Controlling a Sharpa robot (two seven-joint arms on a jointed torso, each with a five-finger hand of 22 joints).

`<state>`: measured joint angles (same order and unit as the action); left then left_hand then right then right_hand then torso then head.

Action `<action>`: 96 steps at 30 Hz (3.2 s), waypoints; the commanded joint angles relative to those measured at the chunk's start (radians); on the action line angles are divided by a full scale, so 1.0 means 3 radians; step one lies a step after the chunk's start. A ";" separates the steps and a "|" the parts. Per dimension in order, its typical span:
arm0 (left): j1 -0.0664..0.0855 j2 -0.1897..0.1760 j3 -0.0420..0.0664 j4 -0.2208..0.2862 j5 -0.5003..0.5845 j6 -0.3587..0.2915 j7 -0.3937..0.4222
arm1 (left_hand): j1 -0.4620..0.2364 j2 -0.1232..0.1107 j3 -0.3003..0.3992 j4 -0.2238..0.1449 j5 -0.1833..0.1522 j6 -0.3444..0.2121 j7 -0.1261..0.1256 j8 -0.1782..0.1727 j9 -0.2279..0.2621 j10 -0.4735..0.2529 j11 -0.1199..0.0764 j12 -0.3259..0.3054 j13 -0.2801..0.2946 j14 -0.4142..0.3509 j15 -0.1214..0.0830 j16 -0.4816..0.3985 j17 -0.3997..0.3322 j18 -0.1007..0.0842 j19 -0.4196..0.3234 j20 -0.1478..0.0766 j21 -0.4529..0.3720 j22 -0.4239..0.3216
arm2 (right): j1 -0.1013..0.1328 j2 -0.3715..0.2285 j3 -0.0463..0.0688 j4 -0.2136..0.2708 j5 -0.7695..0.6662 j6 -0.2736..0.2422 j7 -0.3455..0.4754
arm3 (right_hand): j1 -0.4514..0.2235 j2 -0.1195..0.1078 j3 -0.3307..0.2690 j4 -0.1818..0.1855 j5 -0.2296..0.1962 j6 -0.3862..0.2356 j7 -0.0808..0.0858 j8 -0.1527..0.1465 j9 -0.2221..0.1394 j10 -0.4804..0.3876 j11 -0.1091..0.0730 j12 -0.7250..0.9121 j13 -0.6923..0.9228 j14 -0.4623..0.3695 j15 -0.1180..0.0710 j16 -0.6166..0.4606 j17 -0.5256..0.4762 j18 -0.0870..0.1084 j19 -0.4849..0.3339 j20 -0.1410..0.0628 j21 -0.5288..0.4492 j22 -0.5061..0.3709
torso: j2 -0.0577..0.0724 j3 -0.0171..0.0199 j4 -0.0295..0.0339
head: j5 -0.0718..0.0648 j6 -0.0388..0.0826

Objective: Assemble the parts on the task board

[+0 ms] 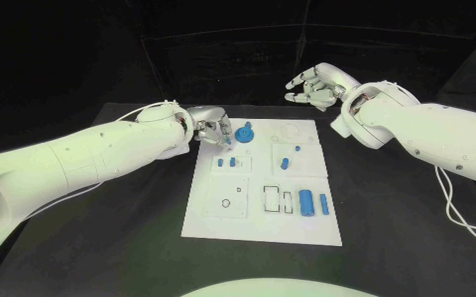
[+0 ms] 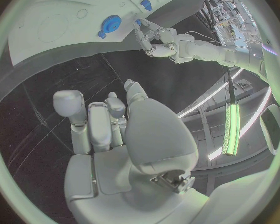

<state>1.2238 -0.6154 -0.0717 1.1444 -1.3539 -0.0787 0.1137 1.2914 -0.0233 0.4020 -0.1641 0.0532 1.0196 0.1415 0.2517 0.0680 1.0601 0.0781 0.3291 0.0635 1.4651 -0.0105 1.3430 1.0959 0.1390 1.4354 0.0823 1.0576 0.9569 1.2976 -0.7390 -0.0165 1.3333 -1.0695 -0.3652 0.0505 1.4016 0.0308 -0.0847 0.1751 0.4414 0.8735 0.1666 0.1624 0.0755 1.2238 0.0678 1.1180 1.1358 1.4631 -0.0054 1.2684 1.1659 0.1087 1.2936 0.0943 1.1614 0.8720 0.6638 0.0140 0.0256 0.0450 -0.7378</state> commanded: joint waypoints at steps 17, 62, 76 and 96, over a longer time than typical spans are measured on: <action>-0.0048 0.0046 -0.0003 -0.0064 0.0031 0.0165 -0.0025 | -0.0026 0.0002 0.0035 -0.0004 -0.0016 0.0033 0.0004 -0.0019 0.0002 0.0035 -0.0010 -0.0026 0.0004 0.0072 -0.0012 0.0009 -0.0012 -0.0063 0.0021 -0.0004 0.0010 0.0003 | 0.0007 0.0020 0.0002 0.0002 -0.0006 0.0014 0.0016 | 0.0031 -0.0010 -0.0001 0.0015 0.0020 -0.0008 -0.0017 0.0018 -0.0003 0.0024 0.0007 0.0003 -0.0003 0.0059 -0.0023 -0.0004 0.0000 0.0064 -0.0002 -0.0009 -0.0019 -0.0005 | 0.0001 0.0000 -0.0005 | 0.0003 -0.0016; -0.0068 0.0123 -0.0003 -0.0136 0.0024 0.0183 -0.0068 | -0.0088 -0.0137 0.0082 -0.0063 -0.0016 -0.0241 0.0086 -0.0271 -0.0019 -0.0077 0.0067 -0.0207 -0.0002 0.0053 0.0045 -0.0010 -0.0091 -0.0064 -0.0008 0.0035 -0.0015 -0.0011 | 0.0007 0.0020 0.0002 0.0002 -0.0006 0.0012 0.0013 | 0.0030 -0.0012 -0.0001 0.0021 0.0022 -0.0009 -0.0017 0.0018 -0.0004 0.0023 0.0007 -0.0002 -0.0012 0.0060 -0.0024 -0.0013 -0.0007 0.0065 0.0000 -0.0011 -0.0028 -0.0015 | -0.0002 -0.0001 0.0001 | -0.0021 -0.0034; -0.0069 0.0043 -0.0001 -0.0110 0.0024 0.0087 -0.0061 | -0.0114 -0.0200 0.0054 -0.0083 -0.0018 -0.0326 0.0127 -0.0358 -0.0010 -0.0220 0.0115 -0.0316 -0.0001 0.0036 0.0083 -0.0029 -0.0155 -0.0047 -0.0043 0.0070 -0.0093 -0.0090 | 0.0007 -0.0003 0.0002 -0.0029 -0.0036 0.0158 -0.0062 | 0.0094 -0.0029 0.0038 0.0075 0.0024 -0.0039 -0.0018 0.0015 -0.0010 -0.0668 0.0003 -0.1112 -0.1030 -0.0086 -0.0030 -0.0498 -0.0495 0.0139 -0.0159 -0.0017 -0.0391 -0.0500 | -0.0001 -0.0002 0.0002 | -0.0033 -0.0030; -0.0058 -0.0437 0.0070 0.0227 0.3391 -0.0292 0.1339 | -0.0154 0.0045 0.0063 0.0029 0.0061 -0.0089 0.0147 -0.0244 0.0002 -0.0119 0.0121 -0.0218 0.0018 -0.0666 0.0108 -0.1012 -0.1762 0.0146 -0.0649 0.0122 -0.1234 -0.1181 | -0.0162 -0.0202 -0.0004 0.0060 -0.1476 0.0562 -0.0250 | 0.0559 -0.0290 0.0696 -0.0045 -0.0595 0.0466 -0.0081 -0.0006 -0.0020 -0.0490 0.0006 -0.2863 -0.2750 -0.0019 -0.0039 -0.1217 -0.1119 0.0080 0.0093 -0.0031 -0.0224 -0.0214 | 0.0003 -0.0010 0.0013 | -0.0242 0.0054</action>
<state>1.2045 -0.7451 -0.0516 1.2003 -0.6715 -0.1697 0.3440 1.2472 -0.0177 0.4201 -0.1595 0.0676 0.9865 0.1840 0.1755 0.0697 1.0187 0.1125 0.2595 0.0679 1.2705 0.0223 1.0444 0.5740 0.1706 1.2476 0.1196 0.6911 0.6046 1.2512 -0.7969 -0.0180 1.3462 -1.3803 -0.2259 -0.0055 1.5668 -0.0463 0.1198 0.1613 0.2674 1.0089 0.1411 0.1645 0.0705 1.0704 0.0678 0.2644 0.3173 1.4494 -0.0160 0.8985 0.8269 0.1402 1.3139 0.0858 1.0900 0.8046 0.6627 0.0118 0.0269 -0.0207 -0.7265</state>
